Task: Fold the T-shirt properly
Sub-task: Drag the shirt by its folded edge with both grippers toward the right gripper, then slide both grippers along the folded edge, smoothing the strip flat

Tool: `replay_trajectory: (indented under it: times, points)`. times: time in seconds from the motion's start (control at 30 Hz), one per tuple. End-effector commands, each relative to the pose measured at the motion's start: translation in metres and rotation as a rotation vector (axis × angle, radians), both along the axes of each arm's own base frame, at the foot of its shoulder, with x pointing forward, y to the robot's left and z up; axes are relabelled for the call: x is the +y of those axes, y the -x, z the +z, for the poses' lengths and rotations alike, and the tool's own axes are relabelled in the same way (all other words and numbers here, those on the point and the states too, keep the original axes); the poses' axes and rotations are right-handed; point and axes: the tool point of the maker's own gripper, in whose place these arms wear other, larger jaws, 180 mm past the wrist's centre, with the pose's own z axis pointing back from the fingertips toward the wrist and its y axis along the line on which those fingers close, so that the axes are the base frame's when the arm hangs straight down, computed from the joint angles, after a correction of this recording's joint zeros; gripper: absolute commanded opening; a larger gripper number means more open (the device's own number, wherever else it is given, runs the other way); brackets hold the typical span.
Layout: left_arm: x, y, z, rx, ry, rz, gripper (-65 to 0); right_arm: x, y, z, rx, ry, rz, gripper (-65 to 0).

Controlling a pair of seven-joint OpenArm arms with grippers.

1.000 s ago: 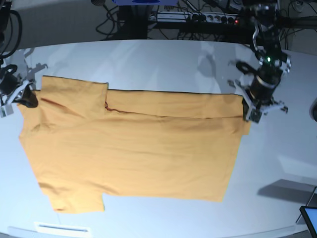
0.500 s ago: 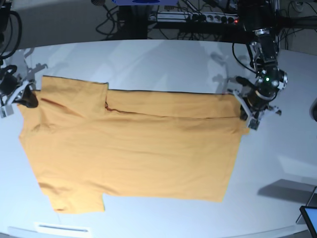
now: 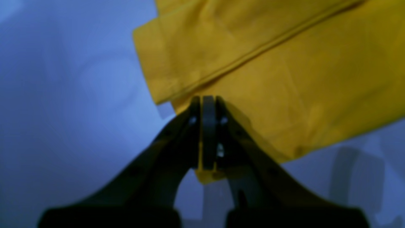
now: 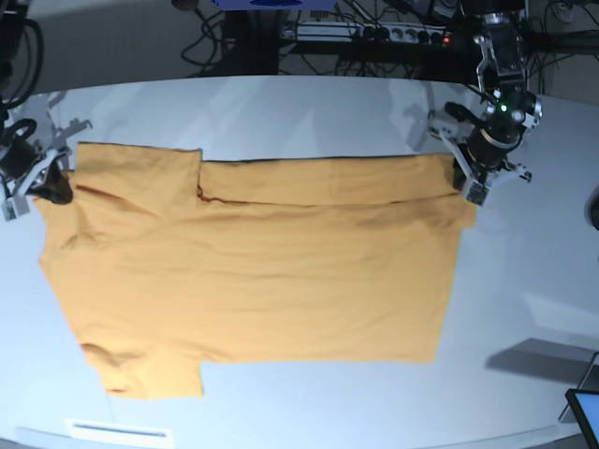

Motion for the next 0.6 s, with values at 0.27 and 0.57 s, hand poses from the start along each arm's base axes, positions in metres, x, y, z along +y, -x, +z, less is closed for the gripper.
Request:
replay_trajectory:
  times: [0.27, 0.57]
  points:
    - [0.023, -0.001, 0.022, -0.051, -0.052, 0.024, -64.2, -0.061, 0.109, -0.063, 0.48, 0.342, -0.02, -64.7]
    - [0.036, 0.0, 0.027, -0.05, -0.085, 0.027, -64.2, -0.073, 0.124, -0.056, 0.483, 0.368, -0.036, -64.9]
